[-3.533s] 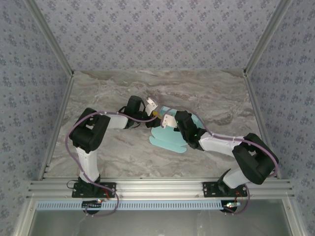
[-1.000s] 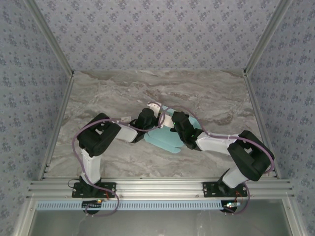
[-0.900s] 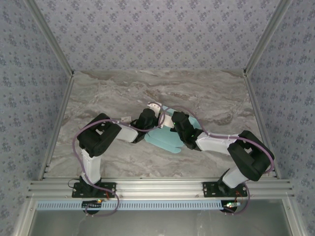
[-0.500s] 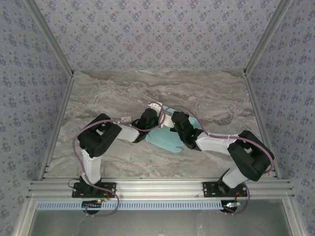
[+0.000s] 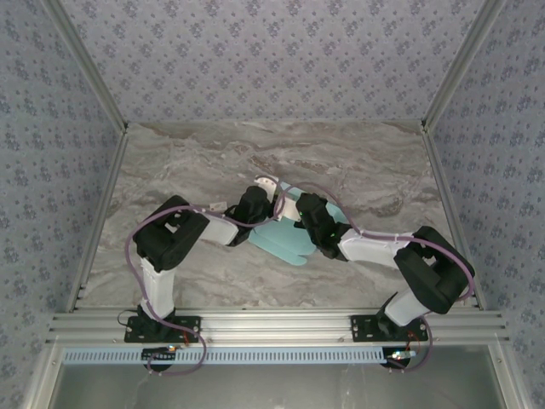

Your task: Fold the paper box

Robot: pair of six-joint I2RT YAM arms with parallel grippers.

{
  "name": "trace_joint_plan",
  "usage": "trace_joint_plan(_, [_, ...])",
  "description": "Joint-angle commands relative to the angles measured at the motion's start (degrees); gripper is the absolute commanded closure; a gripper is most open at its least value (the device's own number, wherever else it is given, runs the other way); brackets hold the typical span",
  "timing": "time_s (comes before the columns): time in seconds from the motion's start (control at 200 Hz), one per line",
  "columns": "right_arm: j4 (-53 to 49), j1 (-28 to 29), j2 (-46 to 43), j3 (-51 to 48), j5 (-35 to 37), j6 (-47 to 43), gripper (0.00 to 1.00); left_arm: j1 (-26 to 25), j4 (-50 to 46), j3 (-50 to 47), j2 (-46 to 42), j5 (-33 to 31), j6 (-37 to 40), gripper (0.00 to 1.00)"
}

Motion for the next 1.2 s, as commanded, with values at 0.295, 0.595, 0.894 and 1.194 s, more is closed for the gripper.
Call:
trace_joint_plan(0.295, [-6.8, 0.21, -0.22, 0.49, 0.73, 2.32, 1.0, 4.54, -4.18, -3.24, -3.57, 0.01, 0.68, 0.51])
trace_joint_plan(0.595, [-6.72, -0.19, -0.26, 0.75, 0.56, 2.0, 1.0, 4.67, -5.27, -4.96, -5.14, 3.17, 0.94, 0.39])
trace_joint_plan(0.894, [-6.96, -0.07, -0.59, 1.38, 0.83, 1.67, 1.0, 5.45, -5.86, -6.82, -7.58, 7.95, 1.03, 0.33])
trace_joint_plan(1.194, [-7.18, 0.1, -0.93, 1.96, 1.12, 1.37, 1.0, 5.73, -9.98, -6.29, -8.07, 9.64, 2.4, 0.38])
